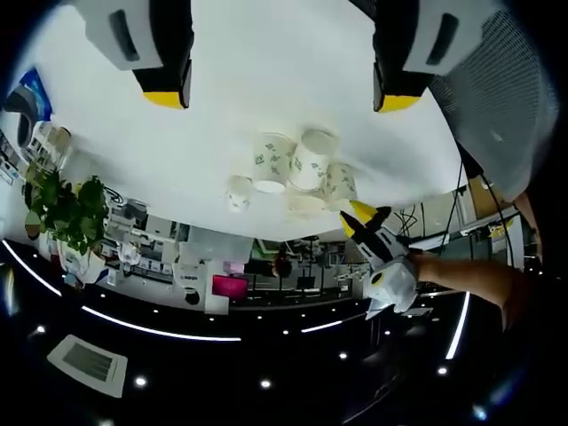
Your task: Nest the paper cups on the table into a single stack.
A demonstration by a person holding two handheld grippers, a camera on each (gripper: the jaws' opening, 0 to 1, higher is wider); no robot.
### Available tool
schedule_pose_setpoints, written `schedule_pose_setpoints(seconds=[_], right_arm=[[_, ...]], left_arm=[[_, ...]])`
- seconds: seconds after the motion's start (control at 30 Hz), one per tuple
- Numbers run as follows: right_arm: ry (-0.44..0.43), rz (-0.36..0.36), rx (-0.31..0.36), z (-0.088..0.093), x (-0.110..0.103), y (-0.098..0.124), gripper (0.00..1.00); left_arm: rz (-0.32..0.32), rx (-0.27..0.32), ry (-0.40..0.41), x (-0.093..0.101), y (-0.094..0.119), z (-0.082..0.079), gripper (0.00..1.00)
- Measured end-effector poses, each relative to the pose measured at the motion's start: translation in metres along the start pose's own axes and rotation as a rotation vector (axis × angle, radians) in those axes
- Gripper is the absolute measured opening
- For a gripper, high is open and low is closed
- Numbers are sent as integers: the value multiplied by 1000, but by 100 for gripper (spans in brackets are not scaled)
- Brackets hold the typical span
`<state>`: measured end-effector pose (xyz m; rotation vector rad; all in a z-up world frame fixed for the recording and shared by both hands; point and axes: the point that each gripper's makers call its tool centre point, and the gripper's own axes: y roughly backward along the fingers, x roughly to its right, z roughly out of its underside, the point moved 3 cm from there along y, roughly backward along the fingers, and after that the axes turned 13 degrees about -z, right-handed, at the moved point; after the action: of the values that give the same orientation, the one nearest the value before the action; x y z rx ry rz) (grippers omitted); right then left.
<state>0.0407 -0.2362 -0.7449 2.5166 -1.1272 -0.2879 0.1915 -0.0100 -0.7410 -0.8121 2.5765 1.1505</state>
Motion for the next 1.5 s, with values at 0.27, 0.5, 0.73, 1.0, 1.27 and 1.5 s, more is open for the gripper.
schedule_pose_setpoints(seconds=[0.27, 0.5, 0.73, 1.0, 1.27, 1.5], right_arm=[[4, 4, -11, 1, 0, 0, 84], [6, 6, -20, 2, 0, 0, 83], [8, 4, -28, 3, 0, 0, 83], [9, 2, -30, 5, 1, 0, 82], [13, 1, -29, 5, 1, 0, 82], [14, -2, -31, 5, 0, -1, 82]], left_arm=[[11, -60, 3, 6, -11, 11, 11], [41, -81, 37, 6, -25, 21, 9], [59, -86, 43, 9, -25, 23, 2], [47, -80, 31, 9, -24, 24, 1], [62, -60, -1, 20, -15, 16, 0], [89, -37, -16, 36, -3, 3, 0]])
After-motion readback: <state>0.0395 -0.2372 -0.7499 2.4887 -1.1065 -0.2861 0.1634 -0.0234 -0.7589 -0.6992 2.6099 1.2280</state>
